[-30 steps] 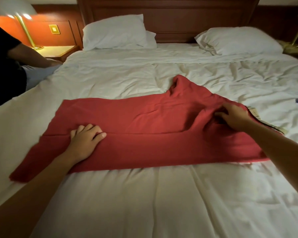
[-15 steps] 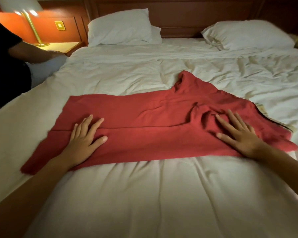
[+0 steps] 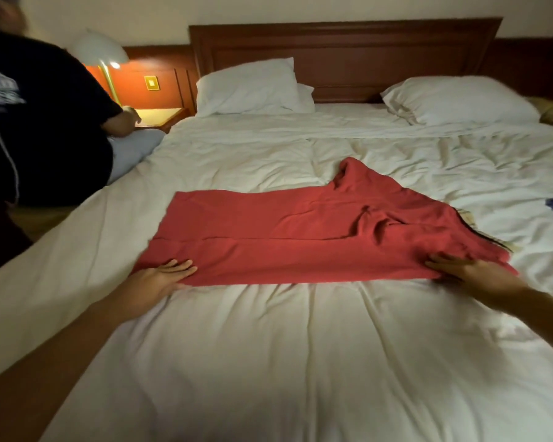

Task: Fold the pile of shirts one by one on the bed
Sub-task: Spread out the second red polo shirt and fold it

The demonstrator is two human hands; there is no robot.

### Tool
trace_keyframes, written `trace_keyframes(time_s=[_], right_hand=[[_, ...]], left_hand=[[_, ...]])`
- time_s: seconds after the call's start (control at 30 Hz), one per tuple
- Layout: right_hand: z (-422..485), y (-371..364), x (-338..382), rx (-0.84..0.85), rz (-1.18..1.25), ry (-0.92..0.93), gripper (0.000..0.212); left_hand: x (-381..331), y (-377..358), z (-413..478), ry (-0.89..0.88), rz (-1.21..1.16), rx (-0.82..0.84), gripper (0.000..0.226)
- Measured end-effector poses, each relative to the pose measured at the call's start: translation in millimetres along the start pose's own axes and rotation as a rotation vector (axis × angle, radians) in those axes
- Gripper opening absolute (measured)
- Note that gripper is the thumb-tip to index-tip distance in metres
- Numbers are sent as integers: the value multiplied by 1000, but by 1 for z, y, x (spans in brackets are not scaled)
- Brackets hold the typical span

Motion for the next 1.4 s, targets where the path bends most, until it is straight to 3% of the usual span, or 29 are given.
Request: trace_keyframes(time_s=[0.07, 0.2, 0.37, 0.43, 0.5, 0.57, 0.63, 0.7, 0.77, 0.8, 0.97, 1.17, 1.23, 1.33, 1.4], right_hand=[[-15, 5, 2, -45, -33, 4, 67], [-52, 17, 10, -95, -39, 44, 60], [-108, 11, 20, -94, -36, 31, 60], [-127, 5, 25, -95, -23, -1, 52], [-137, 4, 30, -89, 28, -40, 44], [-136, 6, 38, 12, 28, -13, 36], [-128, 12, 44, 149, 21, -40, 37], [-115, 29, 36, 3, 131, -181, 41], [-104, 37, 16, -220, 177, -341, 38], [-99, 33, 6, -237, 174, -436, 42], [-90, -13, -28, -105, 147, -808, 49], [-81, -34, -46, -72, 64, -843, 56], [-84, -42, -57, -50, 97, -839, 61], [-87, -49, -64, -27, 160, -852, 62], [-81, -39, -60, -119, 132, -860, 58]], left_hand=[[-4, 4, -8, 5, 20, 9, 64], [-3, 19, -36, -1, -69, 10, 55], [-9, 31, -71, 94, -527, 8, 41], [-15, 35, -83, 11, -463, 32, 39], [-16, 30, -93, -19, -376, 189, 35], [-12, 30, -97, 67, -246, 344, 23], [-5, 33, -92, 217, -303, 397, 59], [7, 36, -75, 391, -449, 245, 70], [21, 39, -59, 499, -421, -12, 62], [26, 35, -55, 547, -387, -72, 58], [39, 2, -41, 744, -262, -111, 59], [36, 2, -42, 631, -214, -294, 43], [41, 3, -47, 682, -97, -292, 42], [48, 0, -48, 828, 98, -100, 44], [49, 3, -45, 895, 217, -14, 47]])
Point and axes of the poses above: each hand's wrist, its own z-axis towards the middle knuckle, its own y-axis out of the back of the hand, x = y × z, the point moved 6 cm from there along z, towards the middle knuckle, and after that the axes turned 4 degrees about y, right-handed, at the moved point
